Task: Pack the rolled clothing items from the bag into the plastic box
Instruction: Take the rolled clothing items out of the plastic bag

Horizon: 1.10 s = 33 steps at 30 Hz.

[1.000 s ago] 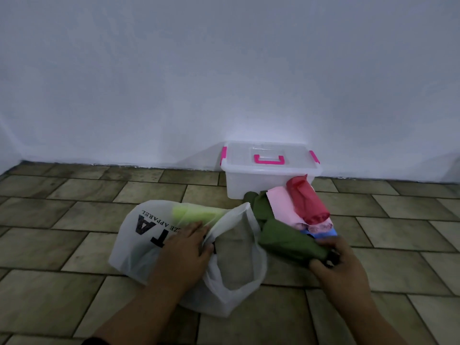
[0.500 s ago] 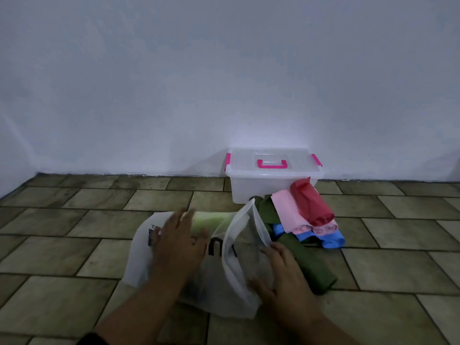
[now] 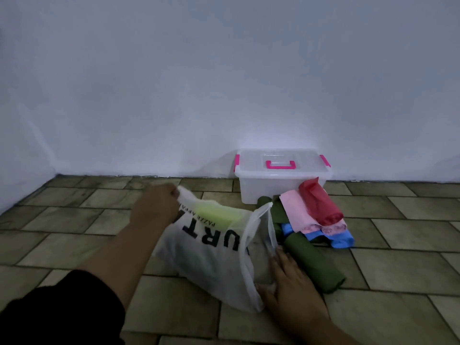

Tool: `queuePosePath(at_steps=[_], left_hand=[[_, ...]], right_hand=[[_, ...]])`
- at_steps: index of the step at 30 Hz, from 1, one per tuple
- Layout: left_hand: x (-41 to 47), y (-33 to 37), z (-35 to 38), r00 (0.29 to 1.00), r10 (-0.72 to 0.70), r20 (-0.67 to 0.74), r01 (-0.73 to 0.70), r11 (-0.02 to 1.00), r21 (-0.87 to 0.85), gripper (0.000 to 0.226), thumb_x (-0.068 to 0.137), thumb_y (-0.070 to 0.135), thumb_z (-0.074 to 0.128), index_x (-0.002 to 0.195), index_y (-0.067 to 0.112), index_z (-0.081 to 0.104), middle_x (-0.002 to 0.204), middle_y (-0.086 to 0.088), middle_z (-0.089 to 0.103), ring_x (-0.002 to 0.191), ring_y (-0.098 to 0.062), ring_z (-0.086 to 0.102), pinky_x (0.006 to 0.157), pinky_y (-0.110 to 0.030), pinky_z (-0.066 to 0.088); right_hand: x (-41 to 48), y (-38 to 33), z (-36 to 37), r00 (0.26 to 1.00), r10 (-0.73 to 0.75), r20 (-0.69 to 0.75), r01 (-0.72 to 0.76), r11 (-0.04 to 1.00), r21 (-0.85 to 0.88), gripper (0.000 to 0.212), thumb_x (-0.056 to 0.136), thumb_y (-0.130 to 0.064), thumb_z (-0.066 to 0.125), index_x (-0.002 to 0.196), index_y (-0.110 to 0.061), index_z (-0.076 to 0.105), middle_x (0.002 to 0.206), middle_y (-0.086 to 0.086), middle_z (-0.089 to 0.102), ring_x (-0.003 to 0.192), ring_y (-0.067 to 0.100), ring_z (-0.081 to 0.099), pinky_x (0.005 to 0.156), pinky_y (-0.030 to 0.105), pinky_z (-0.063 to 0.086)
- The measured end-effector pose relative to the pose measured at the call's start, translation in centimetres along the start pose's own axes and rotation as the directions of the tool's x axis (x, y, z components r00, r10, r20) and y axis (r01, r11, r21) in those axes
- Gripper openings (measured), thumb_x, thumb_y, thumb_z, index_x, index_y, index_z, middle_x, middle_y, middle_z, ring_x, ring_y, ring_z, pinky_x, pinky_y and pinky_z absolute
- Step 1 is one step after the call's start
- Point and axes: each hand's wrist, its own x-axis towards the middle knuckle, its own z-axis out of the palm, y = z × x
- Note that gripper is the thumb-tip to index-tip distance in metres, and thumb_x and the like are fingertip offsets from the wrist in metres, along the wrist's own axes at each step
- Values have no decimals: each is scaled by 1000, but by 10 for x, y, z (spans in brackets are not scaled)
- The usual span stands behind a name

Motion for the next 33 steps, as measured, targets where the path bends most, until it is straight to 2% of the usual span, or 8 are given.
queuePosePath(at_steps=[4,9,13,19,21,24,28,33], left_hand=[[6,37,-52,963,224,-148,-226,974,4,7,85,21,59,82,28,57,72,7,49,68,-17,49,60,-27,33],[11,35,-79,930,259,-259,-261,965,28,19,95,31,46,89,23,62,71,4,51,69,-19,48,63,-31,34],[16,9,-69,963,157,-217,-161,987,-2,23,97,30,43,91,20,63,76,-1,57,69,-19,49,63,-31,34],[9,-27,-31,995,-87,38,84,994,76,19,90,18,51,105,11,62,103,-15,65,80,-25,54,67,-31,40],[-1,-28,-21,983,-181,26,178,981,77,32,92,29,46,120,15,55,124,-14,56,102,-30,55,85,-40,44],[-33,2,-2,996,-83,-38,87,989,120,69,89,64,29,147,26,21,158,-5,16,144,-29,15,108,-61,17],[-96,68,40,951,274,144,-278,961,8,87,69,87,-3,143,44,-14,154,11,-24,143,-22,-21,107,-65,-5],[-109,42,74,890,125,438,-183,979,93,86,78,71,33,139,47,-23,155,4,-27,142,-33,-23,106,-70,0]], right_hand=[[-1,-1,-1,1000,-9,23,10,999,-34,89,77,-79,22,151,-33,5,160,-10,-7,146,12,-7,113,28,-2],[-4,-2,-3,1000,-19,2,19,999,-35,93,71,-82,15,151,-35,9,160,-7,5,147,15,-2,117,31,4],[-6,-3,-3,999,-10,-45,10,1000,-3,100,67,-86,22,151,-32,12,160,-7,11,146,13,2,117,29,5],[-6,-3,-2,999,23,-41,-22,999,36,106,61,-90,27,150,-33,15,158,-11,13,145,9,3,117,30,8],[-6,-3,-1,999,18,-45,-16,999,42,106,61,-90,28,150,-33,16,158,-11,13,145,9,3,116,29,7],[-5,-3,-1,999,13,-33,-11,999,51,106,61,-89,29,150,-34,16,158,-10,13,145,10,3,117,29,7],[-5,-5,-5,999,-1,-53,5,996,90,103,62,-86,34,149,-31,21,156,-9,17,143,11,11,117,28,15],[19,-19,-23,951,-154,-269,183,979,88,56,75,-50,61,125,-27,51,138,-5,43,127,13,40,104,22,30]])
